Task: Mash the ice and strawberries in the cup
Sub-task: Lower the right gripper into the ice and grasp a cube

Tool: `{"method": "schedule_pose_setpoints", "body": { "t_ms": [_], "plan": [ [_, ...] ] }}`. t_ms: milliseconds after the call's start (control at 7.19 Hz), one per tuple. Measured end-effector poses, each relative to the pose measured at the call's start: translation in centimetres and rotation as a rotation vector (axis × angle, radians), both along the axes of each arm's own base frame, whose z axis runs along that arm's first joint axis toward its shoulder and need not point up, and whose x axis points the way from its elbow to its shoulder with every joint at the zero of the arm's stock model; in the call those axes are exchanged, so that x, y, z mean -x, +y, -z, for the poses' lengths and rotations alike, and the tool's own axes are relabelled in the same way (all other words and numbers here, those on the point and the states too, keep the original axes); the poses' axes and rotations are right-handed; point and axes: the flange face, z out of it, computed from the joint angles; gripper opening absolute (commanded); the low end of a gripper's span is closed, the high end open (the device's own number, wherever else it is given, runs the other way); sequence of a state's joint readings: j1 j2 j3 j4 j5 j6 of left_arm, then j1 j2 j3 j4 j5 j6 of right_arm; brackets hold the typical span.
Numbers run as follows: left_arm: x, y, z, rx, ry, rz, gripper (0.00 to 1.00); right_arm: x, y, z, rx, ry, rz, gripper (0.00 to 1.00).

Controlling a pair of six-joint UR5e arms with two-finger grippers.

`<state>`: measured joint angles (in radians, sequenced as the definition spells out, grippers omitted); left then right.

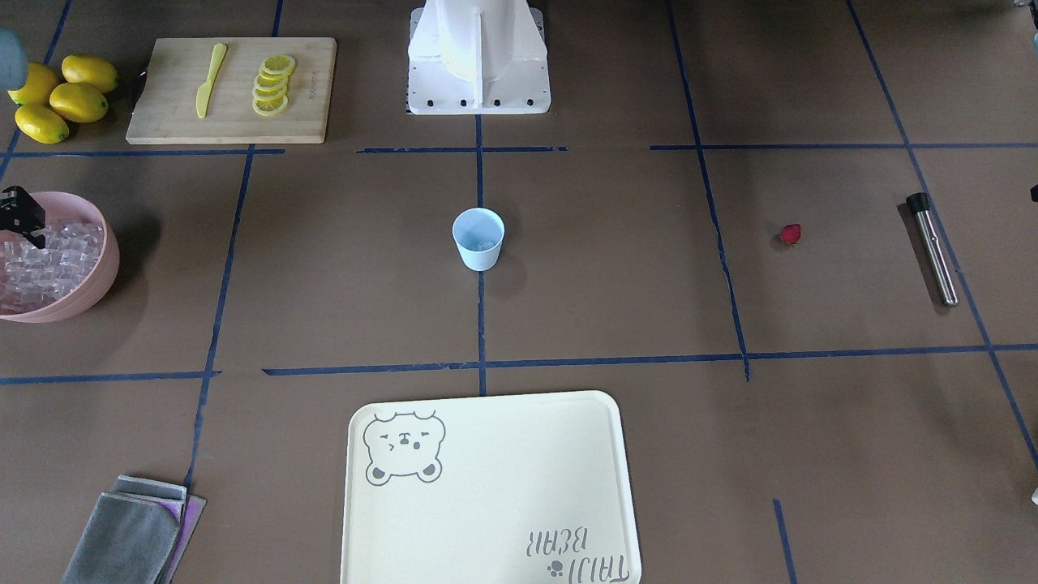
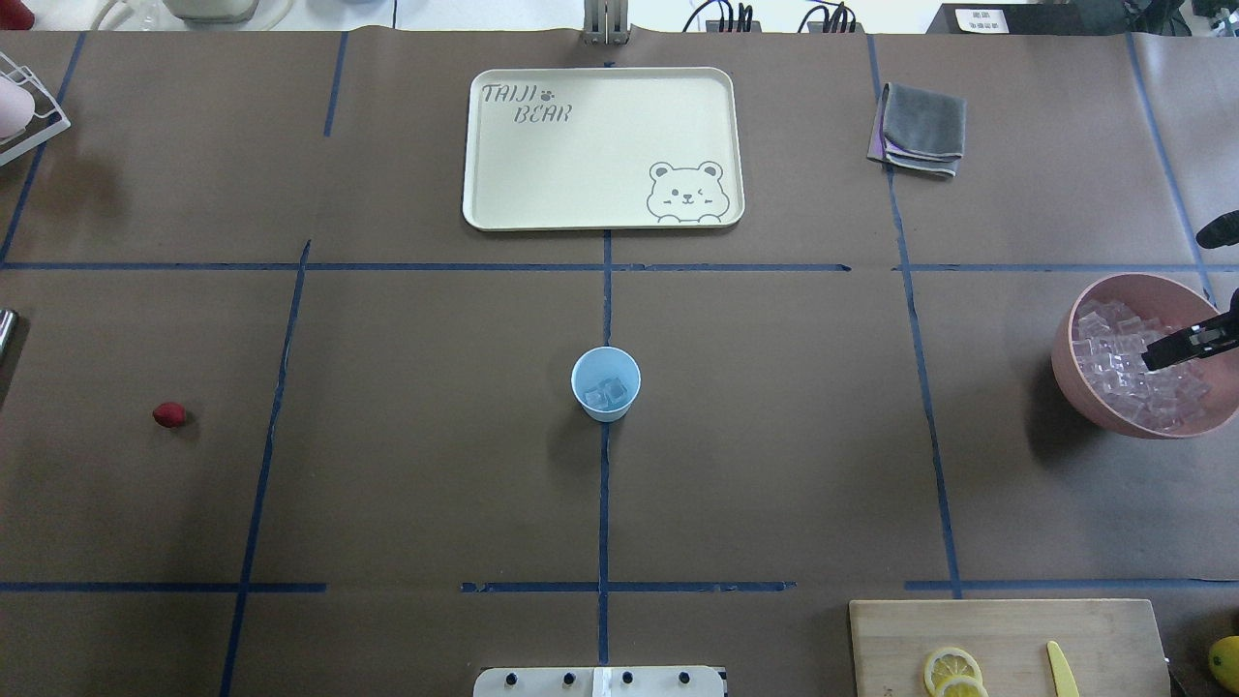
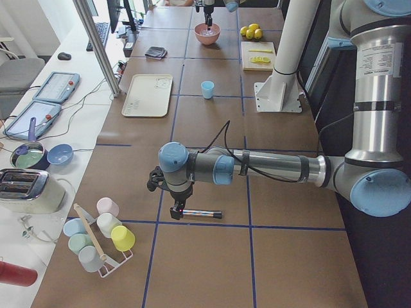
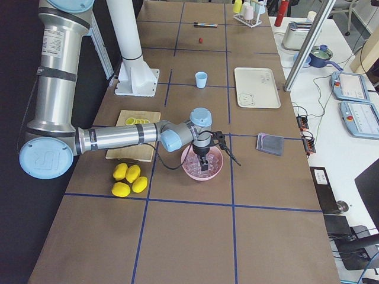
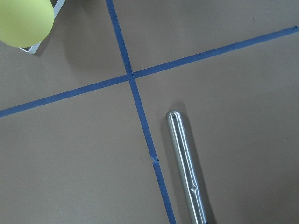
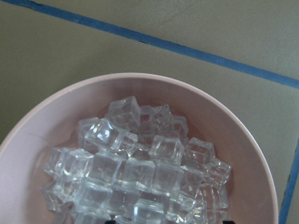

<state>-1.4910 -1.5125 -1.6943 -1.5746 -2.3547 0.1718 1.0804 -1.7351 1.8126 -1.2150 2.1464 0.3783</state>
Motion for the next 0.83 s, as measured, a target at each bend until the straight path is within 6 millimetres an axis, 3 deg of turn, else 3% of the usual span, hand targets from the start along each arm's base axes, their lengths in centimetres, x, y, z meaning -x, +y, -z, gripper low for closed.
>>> {"method": "schedule_pose_setpoints", "body": {
  "t_ms": [556, 696, 835],
  "plan": [
    [0.0, 0.0, -0.4, 0.009, -0.001, -0.001, 1.0, 1.2, 0.4, 0.1, -0.001, 0.0, 0.028, 0.62],
    [0.0, 0.0, -0.5, 0.01, -0.001, 0.0, 1.0, 1.4, 0.5, 0.0, 0.0, 0.004, 0.031, 0.43],
    [0.0, 0.0, -0.5, 0.01, -0.001, 0.0, 1.0, 1.5, 0.6, -0.2, 0.0, 0.008, 0.033, 0.17]
  ]
}}
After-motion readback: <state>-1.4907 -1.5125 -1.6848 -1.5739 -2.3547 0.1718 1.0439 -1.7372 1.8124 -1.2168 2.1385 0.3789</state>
